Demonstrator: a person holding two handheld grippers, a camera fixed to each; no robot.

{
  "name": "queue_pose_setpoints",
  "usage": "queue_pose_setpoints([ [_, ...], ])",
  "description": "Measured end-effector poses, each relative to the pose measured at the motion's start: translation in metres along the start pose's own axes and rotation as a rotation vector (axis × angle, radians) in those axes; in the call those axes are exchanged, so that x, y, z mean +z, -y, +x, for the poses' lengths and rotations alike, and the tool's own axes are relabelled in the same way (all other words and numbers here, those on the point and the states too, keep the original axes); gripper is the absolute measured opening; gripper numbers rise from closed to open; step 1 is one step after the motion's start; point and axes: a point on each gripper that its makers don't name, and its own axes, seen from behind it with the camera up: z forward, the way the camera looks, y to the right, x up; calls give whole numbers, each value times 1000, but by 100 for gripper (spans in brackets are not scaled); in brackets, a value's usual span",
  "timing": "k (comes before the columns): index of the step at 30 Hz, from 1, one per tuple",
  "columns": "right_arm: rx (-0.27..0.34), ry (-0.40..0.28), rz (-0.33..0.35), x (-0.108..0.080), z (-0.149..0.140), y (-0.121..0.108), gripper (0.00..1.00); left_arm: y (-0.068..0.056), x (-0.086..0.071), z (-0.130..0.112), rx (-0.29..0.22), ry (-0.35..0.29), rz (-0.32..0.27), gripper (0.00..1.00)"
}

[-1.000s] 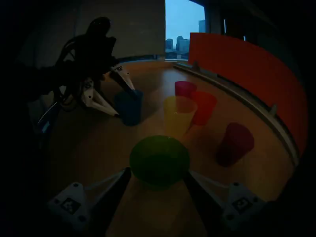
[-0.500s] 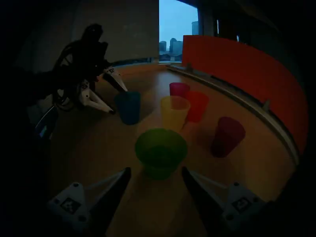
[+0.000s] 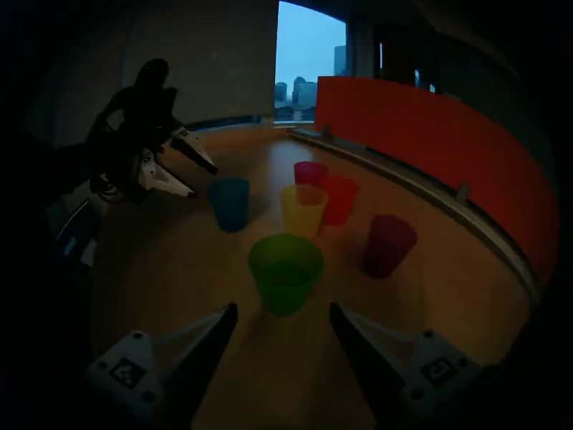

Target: Pour water

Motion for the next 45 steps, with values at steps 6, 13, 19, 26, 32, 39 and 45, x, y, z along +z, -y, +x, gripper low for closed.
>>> queue_pose_setpoints([
  [6,20,-36,-38,-18,6,-2,99,9,-20,5,-34,-48,66,98],
  [13,61,-85,-115,-37,17,-14,99,22,-41,18,-84,-132,143,98],
  [19,60,-127,-172,-53,28,-18,99,36,-61,33,-110,-216,213,98],
  [26,67,-179,-247,-63,35,-24,99,46,-81,45,-145,-310,283,98],
  [32,115,-254,-351,-74,45,-44,99,53,-91,43,-164,-348,342,98],
  [39,164,-328,-480,-91,51,-69,99,64,-99,44,-205,-403,421,98],
  [45,212,-400,-577,-108,56,-86,99,71,-105,52,-251,-457,459,98],
])
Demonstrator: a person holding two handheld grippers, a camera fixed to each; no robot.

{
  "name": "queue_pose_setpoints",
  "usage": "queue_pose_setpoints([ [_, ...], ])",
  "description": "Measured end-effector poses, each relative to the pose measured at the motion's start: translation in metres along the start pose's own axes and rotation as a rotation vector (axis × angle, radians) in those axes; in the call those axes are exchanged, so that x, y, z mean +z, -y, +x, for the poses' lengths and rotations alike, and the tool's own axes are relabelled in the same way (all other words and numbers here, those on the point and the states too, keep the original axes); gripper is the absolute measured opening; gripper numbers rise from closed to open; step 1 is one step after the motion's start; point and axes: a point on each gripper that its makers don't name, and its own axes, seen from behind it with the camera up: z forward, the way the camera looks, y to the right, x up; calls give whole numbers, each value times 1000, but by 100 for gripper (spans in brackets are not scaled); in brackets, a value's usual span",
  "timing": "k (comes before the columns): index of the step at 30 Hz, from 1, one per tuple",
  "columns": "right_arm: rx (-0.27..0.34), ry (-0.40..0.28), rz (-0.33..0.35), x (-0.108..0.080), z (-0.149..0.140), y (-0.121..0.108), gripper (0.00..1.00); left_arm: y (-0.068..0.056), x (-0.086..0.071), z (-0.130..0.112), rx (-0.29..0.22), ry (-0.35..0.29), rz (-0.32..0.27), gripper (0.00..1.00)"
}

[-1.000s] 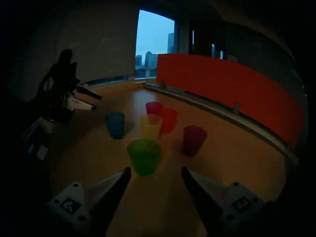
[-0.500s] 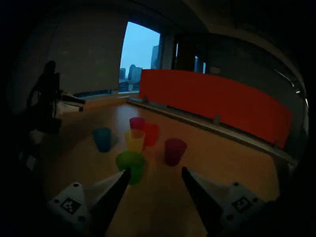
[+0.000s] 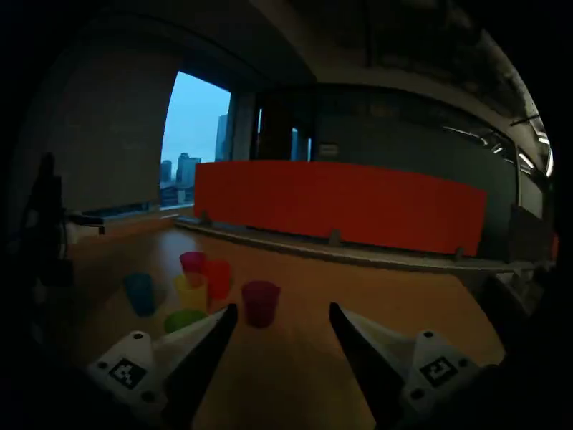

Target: Pour water

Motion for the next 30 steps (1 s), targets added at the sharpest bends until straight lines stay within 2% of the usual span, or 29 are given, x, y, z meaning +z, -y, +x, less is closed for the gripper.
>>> queue_pose_setpoints([
  [9,56,-109,-159,-9,20,-37,99,16,-1,16,-72,-77,89,98],
  [15,77,-176,-288,-16,35,-61,99,18,1,26,-105,-124,118,98],
  [21,88,-238,-336,-23,50,-67,99,20,4,31,-112,-150,132,98],
  [30,82,-250,-367,-23,51,-70,99,20,10,27,-100,-163,128,98],
])
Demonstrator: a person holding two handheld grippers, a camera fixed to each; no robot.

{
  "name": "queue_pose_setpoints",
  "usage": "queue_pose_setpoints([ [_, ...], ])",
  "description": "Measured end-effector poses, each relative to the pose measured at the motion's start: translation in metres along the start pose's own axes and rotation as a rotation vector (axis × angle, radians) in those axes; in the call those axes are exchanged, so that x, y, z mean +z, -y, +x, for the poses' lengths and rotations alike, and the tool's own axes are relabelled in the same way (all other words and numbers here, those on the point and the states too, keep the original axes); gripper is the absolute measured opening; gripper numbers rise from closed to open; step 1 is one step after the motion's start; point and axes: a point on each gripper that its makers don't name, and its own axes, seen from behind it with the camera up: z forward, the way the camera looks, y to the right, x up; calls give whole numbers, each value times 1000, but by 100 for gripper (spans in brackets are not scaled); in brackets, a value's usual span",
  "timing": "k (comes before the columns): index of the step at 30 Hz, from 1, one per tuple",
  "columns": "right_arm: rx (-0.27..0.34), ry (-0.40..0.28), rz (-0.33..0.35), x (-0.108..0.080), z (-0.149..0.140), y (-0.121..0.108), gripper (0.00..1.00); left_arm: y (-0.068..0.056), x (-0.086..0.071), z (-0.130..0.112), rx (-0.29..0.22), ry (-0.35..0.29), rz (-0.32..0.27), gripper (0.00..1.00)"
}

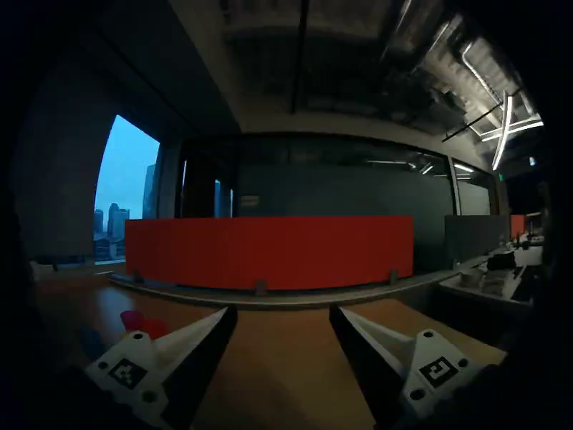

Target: Pour water

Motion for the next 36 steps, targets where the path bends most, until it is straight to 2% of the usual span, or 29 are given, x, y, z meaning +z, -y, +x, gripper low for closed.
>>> queue_pose_setpoints([
  [9,51,-11,-33,2,6,-6,99,-1,3,-2,8,-39,12,98],
  [17,19,30,-51,3,-4,-12,99,5,7,-23,37,-42,51,98],
  [24,14,30,-63,6,-1,-11,99,12,10,-43,57,-36,81,98],
  [30,24,40,-57,11,-4,-4,99,11,12,-50,74,-32,92,98],
  [36,28,50,-53,14,-6,0,99,5,13,-57,66,-27,91,98],
])
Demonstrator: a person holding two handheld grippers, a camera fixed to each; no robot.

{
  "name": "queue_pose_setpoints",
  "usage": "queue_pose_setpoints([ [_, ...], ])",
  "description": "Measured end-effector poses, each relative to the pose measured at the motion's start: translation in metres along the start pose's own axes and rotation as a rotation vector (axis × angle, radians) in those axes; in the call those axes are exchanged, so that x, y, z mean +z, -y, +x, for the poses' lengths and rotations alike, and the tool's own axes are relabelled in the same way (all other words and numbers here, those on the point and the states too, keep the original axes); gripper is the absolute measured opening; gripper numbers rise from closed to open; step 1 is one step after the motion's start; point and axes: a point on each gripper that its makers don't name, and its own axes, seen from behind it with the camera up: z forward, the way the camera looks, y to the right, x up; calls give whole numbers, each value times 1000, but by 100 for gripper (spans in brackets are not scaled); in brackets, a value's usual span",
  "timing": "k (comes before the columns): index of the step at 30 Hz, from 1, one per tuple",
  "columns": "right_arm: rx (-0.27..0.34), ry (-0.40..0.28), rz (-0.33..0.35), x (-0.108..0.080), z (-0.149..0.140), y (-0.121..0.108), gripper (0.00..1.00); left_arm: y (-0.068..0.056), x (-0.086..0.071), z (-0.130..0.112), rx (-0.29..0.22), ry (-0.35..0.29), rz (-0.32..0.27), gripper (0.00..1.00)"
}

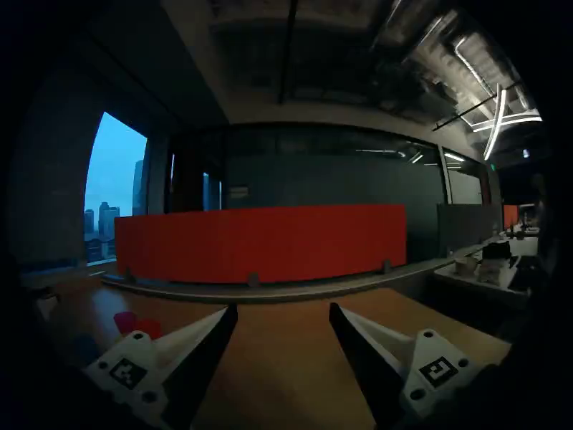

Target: Pour water

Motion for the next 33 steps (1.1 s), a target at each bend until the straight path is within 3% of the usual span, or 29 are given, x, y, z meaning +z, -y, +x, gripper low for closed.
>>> queue_pose_setpoints([
  [15,18,13,-9,0,-5,-10,99,-13,-2,-13,11,10,-12,98],
  [33,33,22,-13,2,-7,-17,99,-13,1,-20,-11,35,-14,98],
])
